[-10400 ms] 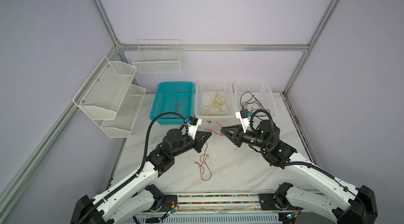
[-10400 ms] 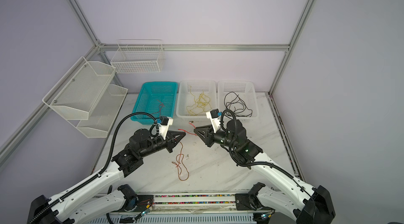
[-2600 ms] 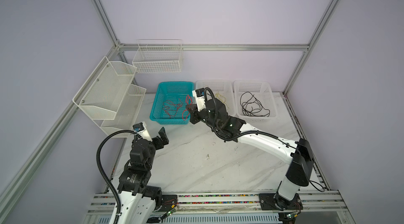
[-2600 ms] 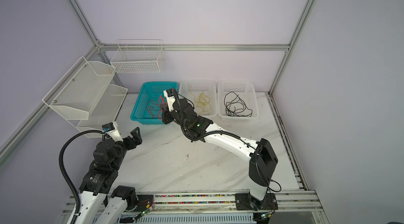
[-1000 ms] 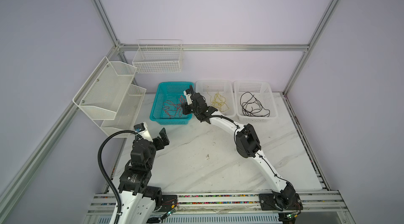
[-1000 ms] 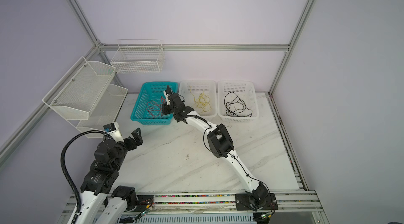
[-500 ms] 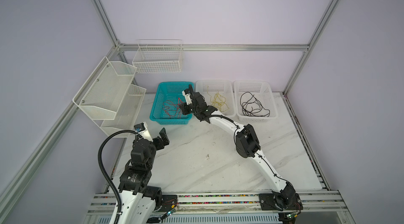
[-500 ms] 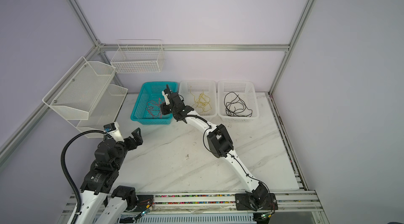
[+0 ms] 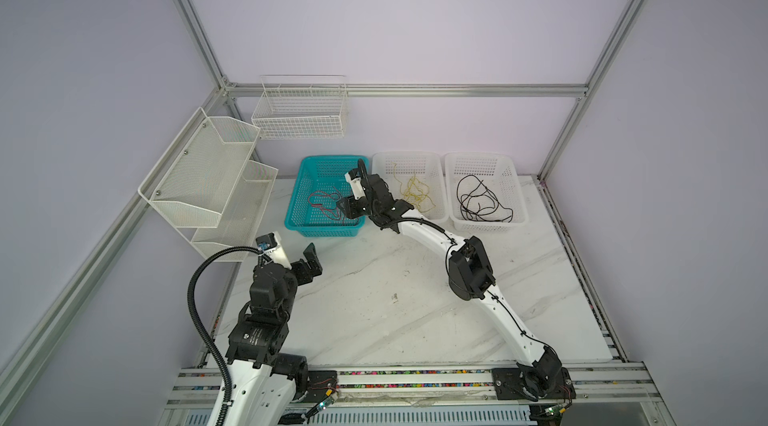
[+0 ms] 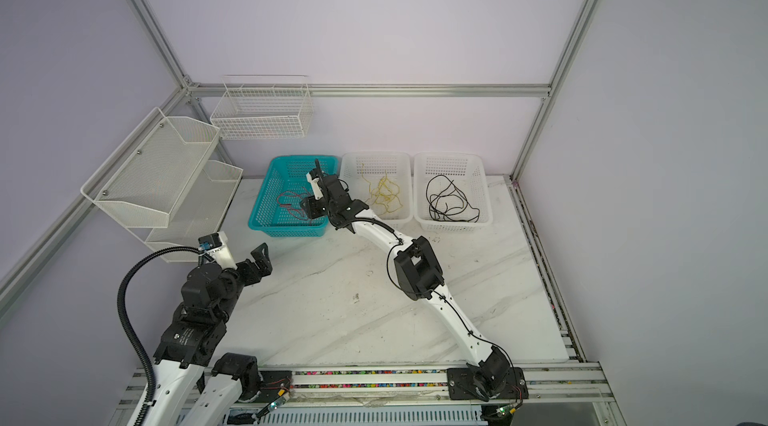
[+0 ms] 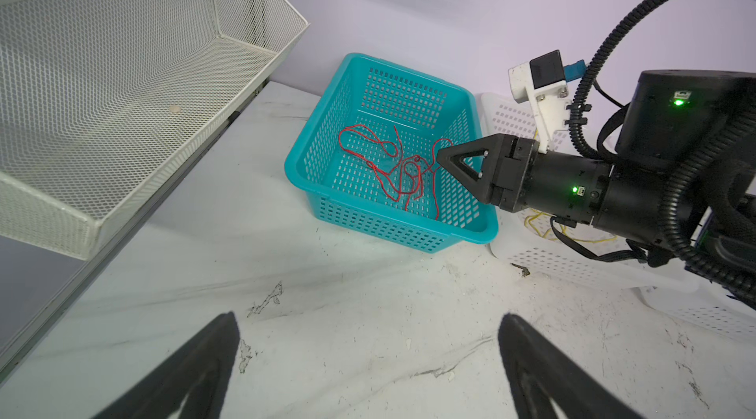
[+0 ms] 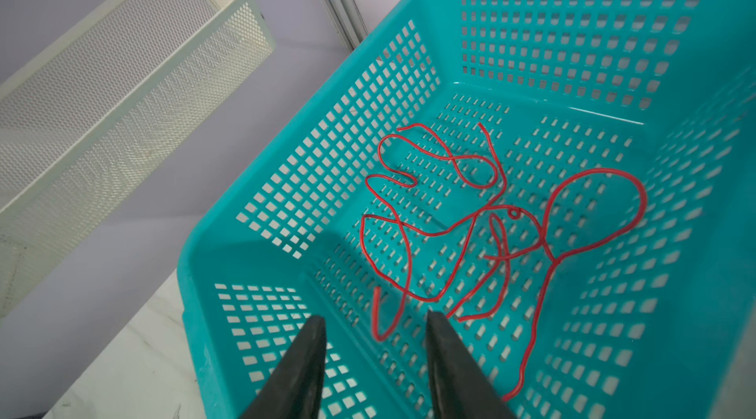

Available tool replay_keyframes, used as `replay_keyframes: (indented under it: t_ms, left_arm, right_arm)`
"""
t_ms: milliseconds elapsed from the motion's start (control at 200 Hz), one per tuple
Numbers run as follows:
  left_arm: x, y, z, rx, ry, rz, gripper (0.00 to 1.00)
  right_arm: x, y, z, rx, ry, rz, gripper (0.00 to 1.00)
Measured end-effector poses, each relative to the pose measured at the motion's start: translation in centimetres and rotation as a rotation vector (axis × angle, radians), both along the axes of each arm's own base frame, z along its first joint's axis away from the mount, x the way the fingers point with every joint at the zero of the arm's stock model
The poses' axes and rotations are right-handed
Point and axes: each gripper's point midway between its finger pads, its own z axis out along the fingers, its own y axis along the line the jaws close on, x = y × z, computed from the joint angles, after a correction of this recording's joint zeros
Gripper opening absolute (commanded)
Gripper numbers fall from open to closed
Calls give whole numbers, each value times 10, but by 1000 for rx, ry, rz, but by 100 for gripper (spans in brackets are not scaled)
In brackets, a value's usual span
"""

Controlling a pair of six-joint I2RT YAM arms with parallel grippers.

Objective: Untangle the cables

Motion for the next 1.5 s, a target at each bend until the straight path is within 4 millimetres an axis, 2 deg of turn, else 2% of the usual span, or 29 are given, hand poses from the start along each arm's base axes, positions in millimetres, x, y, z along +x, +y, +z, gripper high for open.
replay_keyframes:
  t_ms: [55, 140, 280, 295, 305, 435, 500, 570, 640, 785, 885, 1115, 1295, 1500]
  left_arm:
    - [0, 0, 0, 1, 0, 2, 100]
    - [0, 1, 0, 1, 1, 3, 100]
    - [1, 0, -2, 2, 7, 3, 100]
    - [1, 0, -2, 2, 7, 3, 100]
    - [1, 0, -2, 2, 8, 3, 100]
    - [1, 0, -2, 2, 7, 3, 100]
    - [1, 0, -2, 2, 7, 3, 100]
    - [1, 0, -2, 1, 7, 3, 100]
    - [1, 1, -2, 1, 7, 5, 100]
    - [1, 2, -1, -4, 5, 16, 100]
    - [0, 5, -1, -8, 3, 33, 100]
    - [3, 5, -4, -23, 10, 43, 100]
    - [9, 7, -14, -34, 40, 67, 100]
    - [25, 6, -29, -29, 94, 73, 100]
  right_arm:
    - [-1, -1, 7, -7, -16, 2, 60]
    - [-2, -6, 29, -3, -47, -7, 71]
    - [-12, -23, 92, 17, -130, -24, 86]
    - [-13, -26, 100, 23, -138, -28, 94]
    - [-14, -27, 105, 28, -143, -31, 97]
    - [-29, -49, 170, 75, -231, -53, 97]
    - [-37, -60, 192, 88, -260, -65, 97]
    - [-44, -73, 205, 88, -285, -85, 97]
    - [-50, -86, 207, 77, -300, -108, 97]
    - [-67, -119, 188, 25, -314, -164, 97]
    - [-76, -149, 176, -14, -335, -237, 97]
    - [-86, -220, 170, -71, -413, -452, 97]
    - [-84, -281, 150, -108, -427, -588, 97]
    - [-65, -364, 127, -127, -405, -829, 97]
